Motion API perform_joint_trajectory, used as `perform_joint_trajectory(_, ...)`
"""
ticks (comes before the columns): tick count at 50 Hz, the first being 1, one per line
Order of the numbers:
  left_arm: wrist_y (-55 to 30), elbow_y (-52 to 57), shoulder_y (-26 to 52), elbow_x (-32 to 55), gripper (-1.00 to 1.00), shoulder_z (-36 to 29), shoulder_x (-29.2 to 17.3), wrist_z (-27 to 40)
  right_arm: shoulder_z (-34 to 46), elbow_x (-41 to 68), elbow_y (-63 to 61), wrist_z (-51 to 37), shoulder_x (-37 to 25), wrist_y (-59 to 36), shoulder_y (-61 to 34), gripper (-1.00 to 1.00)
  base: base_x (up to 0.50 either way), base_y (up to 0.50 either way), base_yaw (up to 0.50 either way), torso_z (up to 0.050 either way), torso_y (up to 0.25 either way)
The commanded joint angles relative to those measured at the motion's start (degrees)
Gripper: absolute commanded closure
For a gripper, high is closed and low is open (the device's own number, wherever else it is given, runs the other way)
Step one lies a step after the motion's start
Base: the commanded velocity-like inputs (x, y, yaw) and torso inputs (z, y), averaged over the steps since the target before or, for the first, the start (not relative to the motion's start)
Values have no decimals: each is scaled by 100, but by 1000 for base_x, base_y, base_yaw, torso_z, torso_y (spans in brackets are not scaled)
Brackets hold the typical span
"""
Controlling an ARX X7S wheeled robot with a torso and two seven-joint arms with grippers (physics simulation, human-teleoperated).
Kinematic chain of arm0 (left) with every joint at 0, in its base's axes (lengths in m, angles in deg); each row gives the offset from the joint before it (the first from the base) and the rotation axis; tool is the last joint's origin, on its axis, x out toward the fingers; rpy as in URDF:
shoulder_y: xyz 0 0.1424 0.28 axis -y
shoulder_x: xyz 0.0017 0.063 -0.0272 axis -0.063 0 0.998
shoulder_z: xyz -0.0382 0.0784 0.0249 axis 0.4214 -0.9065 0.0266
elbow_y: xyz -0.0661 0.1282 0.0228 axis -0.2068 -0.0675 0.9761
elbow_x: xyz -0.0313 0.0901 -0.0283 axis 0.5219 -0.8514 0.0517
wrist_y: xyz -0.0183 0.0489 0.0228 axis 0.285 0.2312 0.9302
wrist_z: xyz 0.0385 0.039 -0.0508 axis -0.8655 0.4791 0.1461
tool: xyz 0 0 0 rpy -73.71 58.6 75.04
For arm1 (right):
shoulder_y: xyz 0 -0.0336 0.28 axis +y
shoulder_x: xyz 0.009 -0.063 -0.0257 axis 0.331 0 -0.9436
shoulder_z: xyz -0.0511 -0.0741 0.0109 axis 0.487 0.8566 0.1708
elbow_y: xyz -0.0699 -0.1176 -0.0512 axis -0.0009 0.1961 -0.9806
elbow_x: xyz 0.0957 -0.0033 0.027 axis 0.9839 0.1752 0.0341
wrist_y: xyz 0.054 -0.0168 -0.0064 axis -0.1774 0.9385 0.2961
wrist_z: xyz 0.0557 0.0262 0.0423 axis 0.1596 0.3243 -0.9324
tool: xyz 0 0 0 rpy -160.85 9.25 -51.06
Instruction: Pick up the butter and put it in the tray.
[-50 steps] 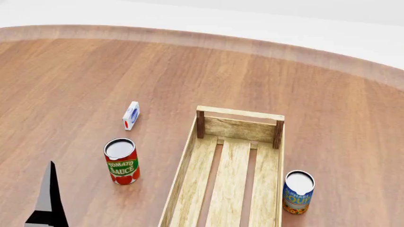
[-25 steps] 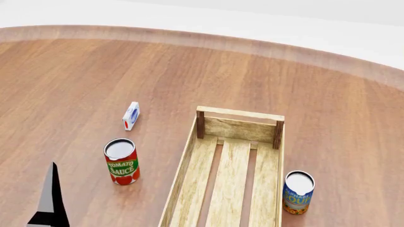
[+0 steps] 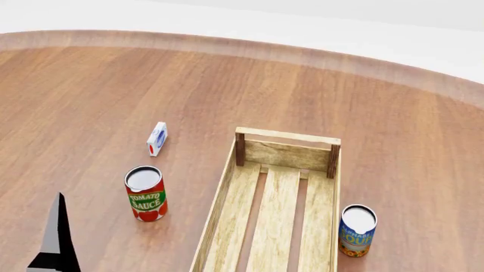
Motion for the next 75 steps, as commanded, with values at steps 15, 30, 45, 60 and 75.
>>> perform_joint_trajectory(15,-66,228,-17,198,-100,137,-98,83,-830,848,-2092,-196,-713,-1089,-308,100,0,0,0,0,0)
perform_joint_trajectory(30,-105,254,25,233,-100,126,-117,121,-2131,1918,-2842,-639,-923,-1308,-385,100,0,0,0,0,1)
perform_joint_trajectory(45,-68,232,21,249,-100,127,-134,147,-2942,2570,-2745,-1294,-567,-1467,-354,100,0,0,0,0,1)
perform_joint_trajectory(60,-51,241,9,296,-100,154,-169,172,-2839,2350,-2302,-1968,-184,-1848,-518,100,0,0,0,0,1)
perform_joint_trajectory(75,-57,239,33,329,-100,150,-189,196,-3166,2681,-2032,-2603,381,-2565,-1231,100,0,0,0,0,1)
